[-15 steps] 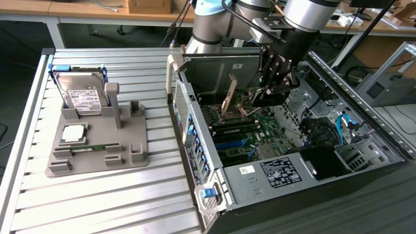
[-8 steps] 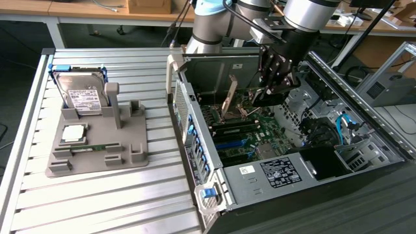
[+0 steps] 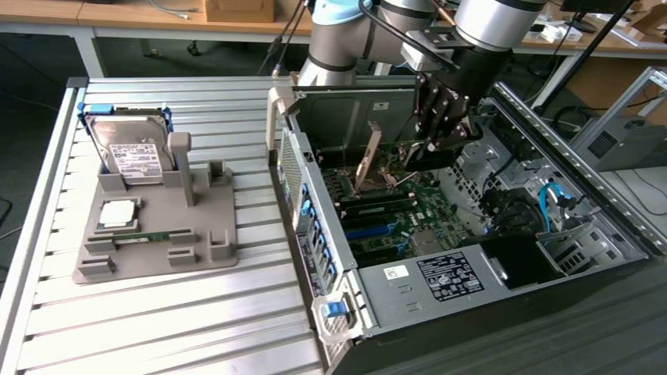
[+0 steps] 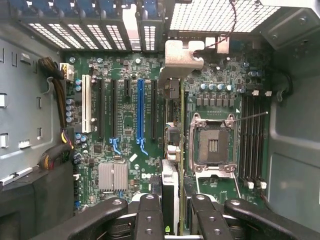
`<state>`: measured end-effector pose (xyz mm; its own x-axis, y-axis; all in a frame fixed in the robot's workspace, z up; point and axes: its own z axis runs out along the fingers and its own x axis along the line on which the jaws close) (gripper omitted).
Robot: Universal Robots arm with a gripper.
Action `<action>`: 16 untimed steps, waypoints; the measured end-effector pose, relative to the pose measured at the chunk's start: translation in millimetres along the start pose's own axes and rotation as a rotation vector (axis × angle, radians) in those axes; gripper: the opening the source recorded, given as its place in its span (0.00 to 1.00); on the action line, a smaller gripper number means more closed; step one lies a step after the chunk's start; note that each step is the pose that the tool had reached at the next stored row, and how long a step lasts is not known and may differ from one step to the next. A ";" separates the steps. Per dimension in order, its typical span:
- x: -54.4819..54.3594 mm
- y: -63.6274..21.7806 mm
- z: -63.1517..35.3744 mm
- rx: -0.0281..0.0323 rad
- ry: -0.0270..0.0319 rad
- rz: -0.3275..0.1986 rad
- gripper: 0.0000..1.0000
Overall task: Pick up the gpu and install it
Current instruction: 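Insert the gpu into the slot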
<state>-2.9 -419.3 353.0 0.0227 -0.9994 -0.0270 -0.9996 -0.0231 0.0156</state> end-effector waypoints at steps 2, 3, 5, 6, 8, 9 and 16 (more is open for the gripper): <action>0.0 0.0 0.0 -0.0002 0.0001 -0.006 0.27; 0.0 0.0 0.0 -0.0003 0.0001 -0.008 0.27; 0.0 0.0 0.0 -0.0004 0.0002 -0.014 0.27; 0.0 0.0 0.0 -0.0005 0.0003 -0.017 0.27; 0.0 0.0 0.0 -0.0006 0.0003 -0.021 0.27; 0.0 0.0 0.0 -0.0006 0.0003 -0.024 0.27; 0.0 0.0 0.0 -0.0013 0.0007 -0.050 0.27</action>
<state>-2.9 -419.3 353.0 0.0728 -0.9970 -0.0271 -0.9972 -0.0732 0.0155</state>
